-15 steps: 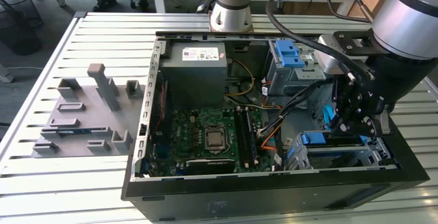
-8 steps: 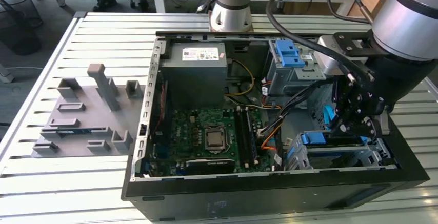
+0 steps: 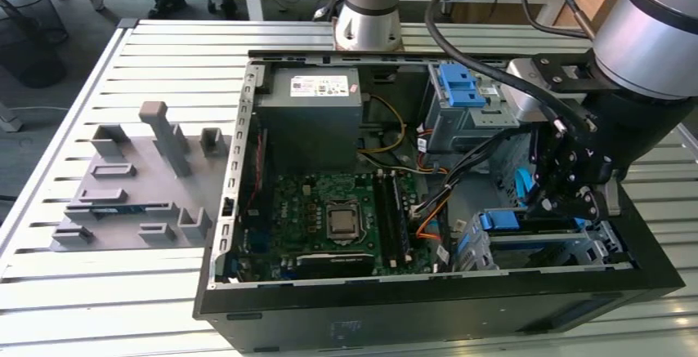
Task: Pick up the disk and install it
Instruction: 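Insert the second disk wire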
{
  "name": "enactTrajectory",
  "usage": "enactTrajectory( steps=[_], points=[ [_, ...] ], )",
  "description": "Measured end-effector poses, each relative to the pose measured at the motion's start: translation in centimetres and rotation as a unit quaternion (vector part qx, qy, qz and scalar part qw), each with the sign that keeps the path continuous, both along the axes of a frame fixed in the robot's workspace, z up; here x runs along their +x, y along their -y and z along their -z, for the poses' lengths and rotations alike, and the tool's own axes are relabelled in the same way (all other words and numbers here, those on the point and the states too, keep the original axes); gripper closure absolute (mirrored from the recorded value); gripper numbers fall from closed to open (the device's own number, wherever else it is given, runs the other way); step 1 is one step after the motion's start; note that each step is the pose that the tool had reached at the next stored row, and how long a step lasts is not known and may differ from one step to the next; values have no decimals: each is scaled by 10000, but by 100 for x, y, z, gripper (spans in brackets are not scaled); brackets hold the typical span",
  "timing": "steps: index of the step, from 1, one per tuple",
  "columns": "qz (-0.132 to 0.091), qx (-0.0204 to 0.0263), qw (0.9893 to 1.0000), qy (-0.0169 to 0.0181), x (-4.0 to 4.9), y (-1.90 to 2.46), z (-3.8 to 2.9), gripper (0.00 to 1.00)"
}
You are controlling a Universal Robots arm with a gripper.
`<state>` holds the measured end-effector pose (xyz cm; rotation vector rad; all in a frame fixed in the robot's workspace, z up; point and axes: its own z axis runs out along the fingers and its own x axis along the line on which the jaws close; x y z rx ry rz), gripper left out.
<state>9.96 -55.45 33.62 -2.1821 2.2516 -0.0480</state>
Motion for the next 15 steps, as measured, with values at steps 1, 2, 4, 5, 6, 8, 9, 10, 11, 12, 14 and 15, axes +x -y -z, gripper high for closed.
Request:
enactTrajectory(
  steps=[1,2,4,5,6,8,9,10,11,12,14,15],
  points=[
    [0,0,10000,0,1,0,1,84],
    [1,1,10000,0,3,0,2,84],
    [1,2,10000,0,6,0,4,84],
    [2,2,10000,0,7,0,5,84],
    [2,2,10000,0,9,0,6,84],
    [2,2,10000,0,13,0,8,84],
    [3,2,10000,0,14,0,10,84],
    [4,2,10000,0,17,0,14,84],
    [5,1,10000,0,19,1,18,84],
    [6,1,10000,0,19,1,20,84],
    [8,1,10000,0,20,2,24,84],
    [8,-1,10000,0,20,3,26,84]
  ],
)
